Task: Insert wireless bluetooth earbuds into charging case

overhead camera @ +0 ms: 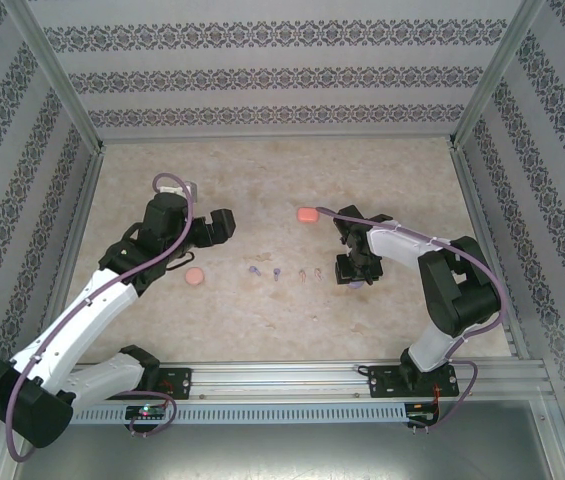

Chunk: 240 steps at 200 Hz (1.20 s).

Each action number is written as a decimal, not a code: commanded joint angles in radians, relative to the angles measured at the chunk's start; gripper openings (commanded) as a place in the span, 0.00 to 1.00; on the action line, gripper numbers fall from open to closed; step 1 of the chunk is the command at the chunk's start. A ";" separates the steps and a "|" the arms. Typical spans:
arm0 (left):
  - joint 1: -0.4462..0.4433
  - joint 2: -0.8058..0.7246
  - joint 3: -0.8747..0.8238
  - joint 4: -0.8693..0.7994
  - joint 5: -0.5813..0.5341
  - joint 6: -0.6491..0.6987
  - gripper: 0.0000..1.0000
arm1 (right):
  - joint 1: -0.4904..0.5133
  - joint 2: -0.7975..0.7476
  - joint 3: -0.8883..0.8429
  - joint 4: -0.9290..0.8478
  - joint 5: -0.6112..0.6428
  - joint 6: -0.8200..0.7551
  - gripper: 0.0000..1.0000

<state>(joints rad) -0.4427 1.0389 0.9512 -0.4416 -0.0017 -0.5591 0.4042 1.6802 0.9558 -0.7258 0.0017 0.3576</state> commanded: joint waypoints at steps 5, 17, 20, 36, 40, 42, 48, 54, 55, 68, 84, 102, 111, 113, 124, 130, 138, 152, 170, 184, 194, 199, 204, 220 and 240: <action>0.008 0.007 -0.045 0.043 -0.037 -0.075 1.00 | 0.019 -0.053 0.019 0.011 -0.028 0.065 0.44; 0.009 0.017 -0.069 0.081 -0.023 -0.081 1.00 | 0.027 -0.091 0.028 0.011 -0.032 0.091 0.43; 0.009 0.018 -0.076 0.095 -0.016 -0.080 1.00 | 0.029 -0.100 0.031 0.010 -0.033 0.097 0.43; 0.008 0.033 -0.113 0.174 0.017 -0.067 1.00 | 0.042 -0.149 0.057 0.008 -0.037 0.140 0.43; 0.008 0.039 -0.121 0.194 0.020 -0.062 1.00 | 0.046 -0.161 0.067 0.006 -0.038 0.151 0.43; 0.008 0.038 -0.125 0.202 0.023 -0.060 1.00 | 0.048 -0.164 0.072 0.005 -0.040 0.157 0.43; 0.009 0.046 -0.136 0.233 0.038 -0.051 1.00 | 0.055 -0.179 0.091 0.003 -0.040 0.174 0.43; 0.007 0.051 -0.146 0.262 0.055 -0.038 1.00 | 0.063 -0.189 0.110 0.002 -0.036 0.193 0.43; 0.007 0.052 -0.148 0.268 0.058 -0.036 1.00 | 0.064 -0.192 0.113 0.002 -0.036 0.196 0.43; 0.008 0.059 -0.171 0.331 0.080 -0.020 1.00 | 0.085 -0.213 0.155 0.014 -0.041 0.244 0.43; 0.008 0.059 -0.205 0.432 0.127 0.010 0.99 | 0.113 -0.221 0.208 0.046 -0.042 0.311 0.44; 0.009 0.067 -0.231 0.515 0.172 0.044 1.00 | 0.142 -0.210 0.260 0.087 -0.031 0.393 0.44; 0.010 0.078 -0.237 0.545 0.191 0.063 1.00 | 0.152 -0.201 0.280 0.115 -0.033 0.435 0.44; 0.010 0.080 -0.238 0.551 0.195 0.067 0.99 | 0.154 -0.199 0.284 0.120 -0.032 0.447 0.44; 0.009 0.092 -0.242 0.583 0.229 0.090 0.99 | 0.163 -0.186 0.299 0.160 -0.030 0.500 0.44; 0.011 0.101 -0.245 0.604 0.250 0.097 0.99 | 0.165 -0.179 0.305 0.177 -0.031 0.531 0.45; 0.013 0.111 -0.255 0.638 0.283 0.098 0.99 | 0.167 -0.170 0.312 0.204 -0.028 0.578 0.45; 0.024 0.131 -0.268 0.705 0.344 0.083 0.99 | 0.170 -0.159 0.309 0.265 -0.022 0.663 0.45; 0.033 0.164 -0.288 0.797 0.390 0.052 0.99 | 0.176 -0.141 0.307 0.331 -0.011 0.769 0.45; 0.037 0.197 -0.297 0.860 0.417 0.021 0.99 | 0.184 -0.120 0.316 0.365 -0.002 0.838 0.45; 0.039 0.222 -0.304 0.909 0.435 0.000 0.99 | 0.188 -0.105 0.326 0.384 0.004 0.887 0.45; 0.041 0.236 -0.305 0.930 0.442 -0.011 0.99 | 0.191 -0.098 0.327 0.400 0.006 0.911 0.45; 0.042 0.249 -0.306 0.950 0.451 -0.023 0.99 | 0.192 -0.091 0.330 0.412 0.010 0.937 0.45; 0.045 0.290 -0.307 1.016 0.481 -0.045 0.99 | 0.201 -0.064 0.347 0.431 0.022 1.008 0.44; 0.050 0.331 -0.302 1.065 0.504 -0.052 0.99 | 0.211 -0.030 0.366 0.448 0.028 1.083 0.44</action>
<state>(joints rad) -0.4088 1.3373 0.6518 0.4561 0.4332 -0.5728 0.5987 1.6150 1.2758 -0.3458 -0.0074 1.2854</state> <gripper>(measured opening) 0.994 0.480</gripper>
